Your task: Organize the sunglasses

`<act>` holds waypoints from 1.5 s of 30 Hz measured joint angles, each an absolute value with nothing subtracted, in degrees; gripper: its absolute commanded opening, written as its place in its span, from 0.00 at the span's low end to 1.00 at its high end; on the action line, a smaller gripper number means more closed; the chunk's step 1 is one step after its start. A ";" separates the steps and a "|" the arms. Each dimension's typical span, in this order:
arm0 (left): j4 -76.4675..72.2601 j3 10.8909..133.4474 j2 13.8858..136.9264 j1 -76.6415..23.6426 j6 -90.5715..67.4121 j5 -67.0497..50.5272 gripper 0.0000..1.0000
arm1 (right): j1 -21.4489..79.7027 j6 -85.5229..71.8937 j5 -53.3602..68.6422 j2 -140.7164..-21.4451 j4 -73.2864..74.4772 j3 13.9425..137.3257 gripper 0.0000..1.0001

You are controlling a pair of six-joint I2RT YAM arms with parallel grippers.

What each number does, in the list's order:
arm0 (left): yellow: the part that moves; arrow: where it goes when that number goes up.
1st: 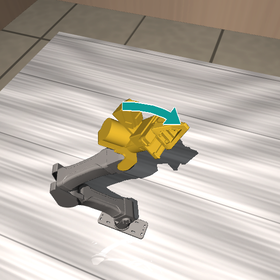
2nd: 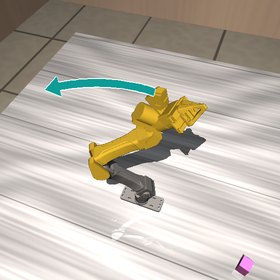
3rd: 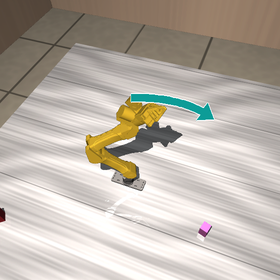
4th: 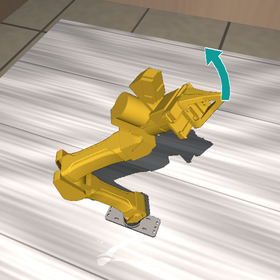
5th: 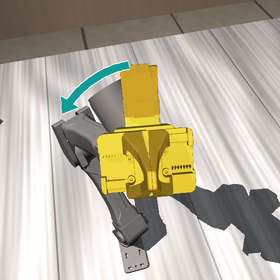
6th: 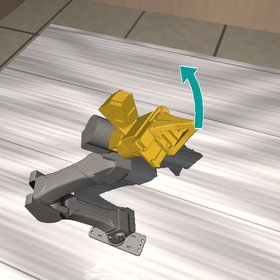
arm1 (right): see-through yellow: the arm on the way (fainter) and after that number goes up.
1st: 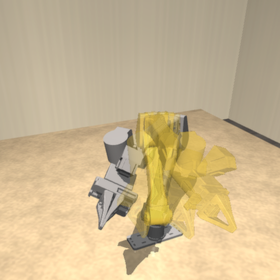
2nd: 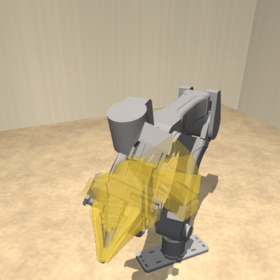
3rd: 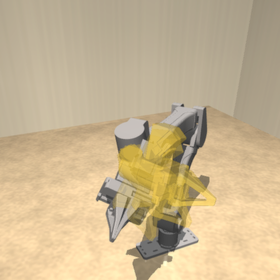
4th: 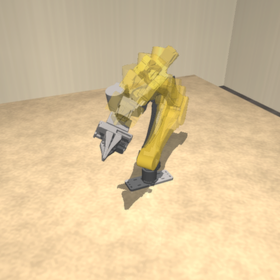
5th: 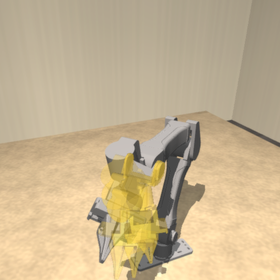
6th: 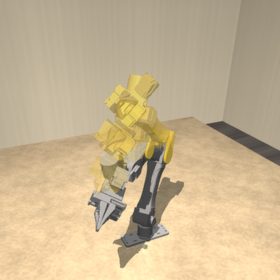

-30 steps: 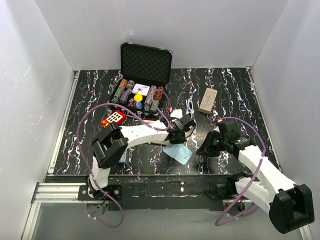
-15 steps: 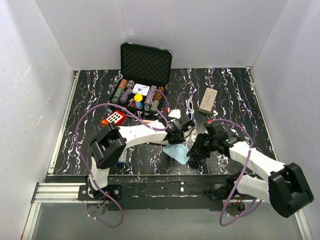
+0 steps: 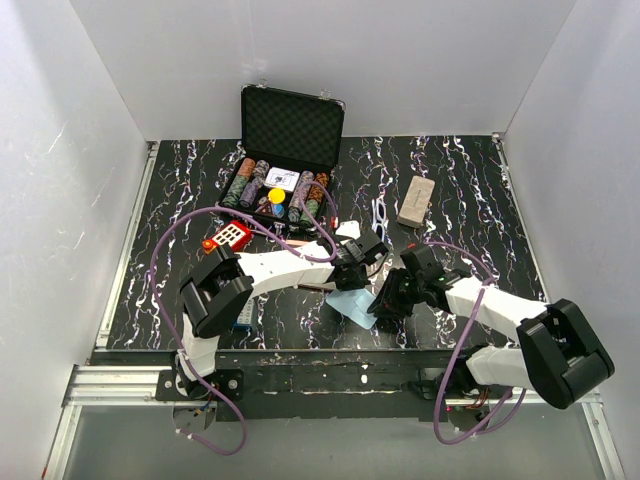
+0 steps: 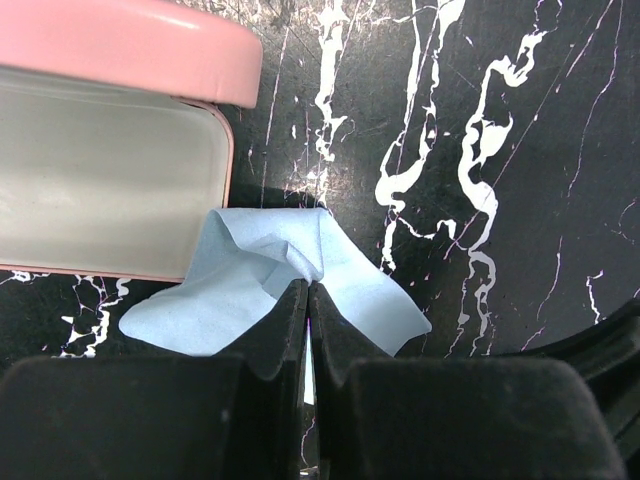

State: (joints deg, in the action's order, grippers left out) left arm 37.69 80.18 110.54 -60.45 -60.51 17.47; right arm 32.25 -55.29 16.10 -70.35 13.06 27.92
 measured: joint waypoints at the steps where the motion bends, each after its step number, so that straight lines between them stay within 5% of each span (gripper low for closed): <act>1: 37.67 80.18 110.54 -60.45 -60.51 17.45 0.00 | 32.29 -55.59 15.97 -70.74 12.53 27.64 0.34; 30: 37.47 79.33 110.45 -60.45 -61.28 16.64 0.00 | 32.82 -60.10 10.35 -72.53 9.39 27.16 0.23; 45: 37.39 79.20 110.43 -60.45 -61.54 16.16 0.00 | 32.82 -60.03 10.63 -72.49 7.40 27.20 0.30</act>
State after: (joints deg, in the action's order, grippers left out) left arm 37.39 79.20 110.43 -60.45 -61.54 16.16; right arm 32.82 -60.03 10.63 -72.49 7.40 27.20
